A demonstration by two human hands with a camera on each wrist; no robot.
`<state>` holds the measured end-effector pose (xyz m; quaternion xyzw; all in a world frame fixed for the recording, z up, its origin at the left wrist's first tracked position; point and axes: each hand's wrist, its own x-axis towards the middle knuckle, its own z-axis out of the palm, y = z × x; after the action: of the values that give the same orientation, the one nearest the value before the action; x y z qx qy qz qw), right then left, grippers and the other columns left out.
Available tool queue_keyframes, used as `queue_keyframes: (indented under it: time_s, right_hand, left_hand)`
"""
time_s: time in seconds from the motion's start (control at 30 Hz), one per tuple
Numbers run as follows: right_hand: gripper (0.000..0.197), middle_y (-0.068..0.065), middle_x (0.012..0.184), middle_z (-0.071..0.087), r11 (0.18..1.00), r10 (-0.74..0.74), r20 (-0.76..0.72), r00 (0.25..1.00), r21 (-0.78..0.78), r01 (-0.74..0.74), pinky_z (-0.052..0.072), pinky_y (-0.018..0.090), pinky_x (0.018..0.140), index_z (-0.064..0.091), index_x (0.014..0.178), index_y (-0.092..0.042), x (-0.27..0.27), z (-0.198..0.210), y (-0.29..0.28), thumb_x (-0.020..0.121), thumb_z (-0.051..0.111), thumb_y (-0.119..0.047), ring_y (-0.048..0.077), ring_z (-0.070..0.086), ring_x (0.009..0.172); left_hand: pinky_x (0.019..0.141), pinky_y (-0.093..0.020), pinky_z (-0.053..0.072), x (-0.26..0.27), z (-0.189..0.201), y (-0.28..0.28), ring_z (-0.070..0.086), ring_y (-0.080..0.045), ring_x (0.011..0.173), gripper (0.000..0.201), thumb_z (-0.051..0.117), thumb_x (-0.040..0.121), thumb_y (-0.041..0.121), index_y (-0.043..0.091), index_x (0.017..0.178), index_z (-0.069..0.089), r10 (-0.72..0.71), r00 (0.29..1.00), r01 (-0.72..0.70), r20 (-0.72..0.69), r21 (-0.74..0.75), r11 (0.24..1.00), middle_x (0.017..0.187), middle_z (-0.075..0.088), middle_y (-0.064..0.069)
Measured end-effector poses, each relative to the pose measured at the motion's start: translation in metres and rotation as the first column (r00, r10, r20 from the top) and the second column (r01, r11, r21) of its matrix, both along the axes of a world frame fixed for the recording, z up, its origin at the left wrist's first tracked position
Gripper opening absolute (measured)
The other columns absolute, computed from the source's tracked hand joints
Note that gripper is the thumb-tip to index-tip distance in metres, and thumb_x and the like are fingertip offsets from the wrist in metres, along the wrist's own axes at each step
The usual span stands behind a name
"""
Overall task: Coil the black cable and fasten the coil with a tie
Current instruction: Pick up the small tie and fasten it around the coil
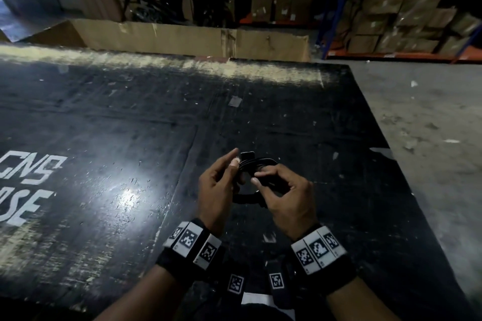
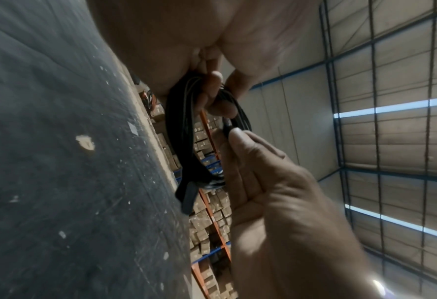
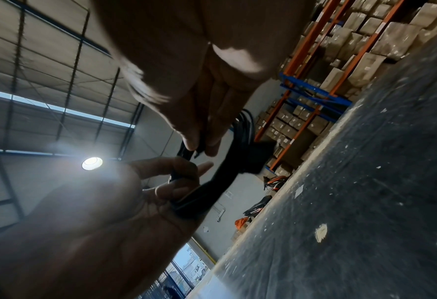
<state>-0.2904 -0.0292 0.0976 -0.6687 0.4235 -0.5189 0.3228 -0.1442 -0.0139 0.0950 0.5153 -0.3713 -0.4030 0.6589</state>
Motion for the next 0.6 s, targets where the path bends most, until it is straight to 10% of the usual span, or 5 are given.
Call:
queue_keyframes:
  time_s: [0.23, 0.37, 0.5, 0.6]
  right_hand:
    - [0.009, -0.012, 0.092, 0.076, 0.997, -0.032, -0.010, 0.999, -0.067, 0.031, 0.062, 0.022, 0.077, 0.077, 0.089, -0.011, -0.009, 0.002, 0.011, 0.081, 0.081, -0.009, 0.000, 0.074, 0.086]
    - [0.010, -0.002, 0.095, 0.076, 0.985, -0.014, -0.064, 0.998, -0.171, 0.002, 0.062, 0.026, 0.076, 0.077, 0.093, -0.009, -0.010, 0.011, 0.018, 0.084, 0.078, -0.006, 0.003, 0.073, 0.089]
    - [0.008, 0.001, 0.096, 0.069, 0.953, -0.093, -0.172, 0.981, -0.300, 0.037, 0.052, 0.011, 0.072, 0.077, 0.091, -0.009, -0.014, 0.022, 0.022, 0.084, 0.079, -0.008, 0.007, 0.067, 0.085]
    - [0.008, -0.002, 0.110, 0.067, 0.969, -0.086, -0.186, 0.979, -0.242, 0.039, 0.048, 0.011, 0.080, 0.079, 0.089, -0.014, -0.022, 0.032, 0.015, 0.081, 0.081, -0.013, 0.008, 0.065, 0.100]
  left_hand:
    - [0.058, -0.032, 0.041, -0.002, 0.004, 0.007, 0.048, -0.005, 0.056, 0.032, 0.051, 0.106, 0.011, 0.020, 0.101, 0.082, -0.143, 0.989, 0.142, 0.045, 0.016, 0.990, 0.059, 0.056, 0.008]
    - [0.074, -0.079, 0.052, -0.002, 0.007, 0.010, 0.049, -0.007, 0.061, 0.027, 0.055, 0.103, 0.020, 0.014, 0.114, 0.079, -0.129, 0.986, 0.131, 0.105, -0.008, 0.991, 0.058, 0.055, 0.016]
    - [0.068, -0.070, 0.059, -0.001, 0.010, 0.013, 0.057, -0.010, 0.067, 0.028, 0.060, 0.097, 0.031, 0.016, 0.111, 0.079, -0.101, 0.964, 0.116, 0.248, -0.047, 0.992, 0.067, 0.067, 0.014]
    - [0.064, -0.042, 0.063, -0.001, 0.014, 0.019, 0.066, -0.001, 0.073, 0.019, 0.061, 0.100, 0.021, 0.019, 0.107, 0.078, -0.093, 0.920, 0.156, 0.381, -0.139, 0.978, 0.087, 0.074, 0.003]
